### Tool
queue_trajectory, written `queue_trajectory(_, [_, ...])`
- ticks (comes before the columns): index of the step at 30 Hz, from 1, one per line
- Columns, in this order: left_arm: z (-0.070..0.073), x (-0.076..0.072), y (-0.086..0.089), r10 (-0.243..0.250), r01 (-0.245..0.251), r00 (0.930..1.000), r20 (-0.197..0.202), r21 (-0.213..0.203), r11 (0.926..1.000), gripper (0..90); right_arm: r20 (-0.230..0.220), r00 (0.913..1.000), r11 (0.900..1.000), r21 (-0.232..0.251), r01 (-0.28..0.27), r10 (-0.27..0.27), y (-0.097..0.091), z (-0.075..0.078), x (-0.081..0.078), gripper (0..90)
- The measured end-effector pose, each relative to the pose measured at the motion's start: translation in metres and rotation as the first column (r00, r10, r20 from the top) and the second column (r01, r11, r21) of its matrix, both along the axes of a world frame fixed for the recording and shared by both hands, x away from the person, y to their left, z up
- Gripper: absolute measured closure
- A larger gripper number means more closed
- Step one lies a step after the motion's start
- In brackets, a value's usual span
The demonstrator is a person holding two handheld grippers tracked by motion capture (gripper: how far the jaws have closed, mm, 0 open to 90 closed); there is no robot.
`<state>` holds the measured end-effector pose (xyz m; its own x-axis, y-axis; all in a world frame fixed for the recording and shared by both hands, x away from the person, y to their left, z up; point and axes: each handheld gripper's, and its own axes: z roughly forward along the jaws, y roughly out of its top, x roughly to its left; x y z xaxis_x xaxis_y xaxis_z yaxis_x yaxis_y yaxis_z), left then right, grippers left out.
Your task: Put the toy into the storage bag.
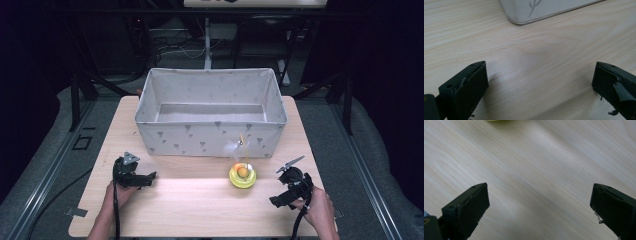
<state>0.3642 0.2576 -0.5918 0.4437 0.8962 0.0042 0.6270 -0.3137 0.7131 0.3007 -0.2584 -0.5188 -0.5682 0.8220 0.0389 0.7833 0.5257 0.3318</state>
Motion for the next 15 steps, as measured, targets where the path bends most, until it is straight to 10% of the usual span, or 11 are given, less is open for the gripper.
queue_trajectory(15, [0.000, 0.000, 0.000, 0.001, -0.001, 1.0000, 0.000, 0.000, 1.0000, 0.4, -0.004, 0.9993, 0.9990, -0.022, -0.038, 0.038, 0.013, 0.015, 0.000, 1.8])
